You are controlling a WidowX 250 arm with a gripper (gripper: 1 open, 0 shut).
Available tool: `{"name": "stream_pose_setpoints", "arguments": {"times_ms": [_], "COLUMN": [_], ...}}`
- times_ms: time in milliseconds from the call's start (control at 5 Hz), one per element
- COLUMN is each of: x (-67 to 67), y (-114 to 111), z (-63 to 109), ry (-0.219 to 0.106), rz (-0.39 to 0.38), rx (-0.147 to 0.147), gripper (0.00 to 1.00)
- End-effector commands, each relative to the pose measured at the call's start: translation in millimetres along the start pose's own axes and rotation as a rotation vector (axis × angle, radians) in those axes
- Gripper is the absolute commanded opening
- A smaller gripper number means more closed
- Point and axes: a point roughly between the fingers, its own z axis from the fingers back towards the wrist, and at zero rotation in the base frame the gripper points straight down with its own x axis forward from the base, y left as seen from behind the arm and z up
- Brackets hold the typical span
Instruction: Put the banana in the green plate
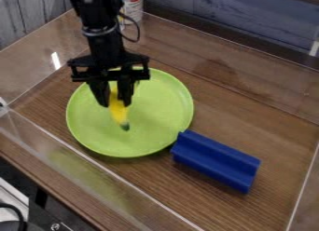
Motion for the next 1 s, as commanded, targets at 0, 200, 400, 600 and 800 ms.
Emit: {"name": "stream_pose_setpoints", "arguments": {"times_ms": [0, 200, 400, 600, 800], "x": [3.5, 5.4, 6.0, 5.7, 6.1], "y": [-0.3, 0.5, -1.5, -3.4, -6.8], "z": [-3.2, -12.8, -15.5, -16.4, -16.1], "ry": [-0.032, -0.028, -0.023, -0.017, -0.015], "rz": [-0.016, -0.021, -0.026, -0.032, -0.039], "rx": [0.02, 0.035, 0.041, 0.047, 0.048], "gripper": [0.0, 0.0, 0.0, 1.0, 0.0]}}
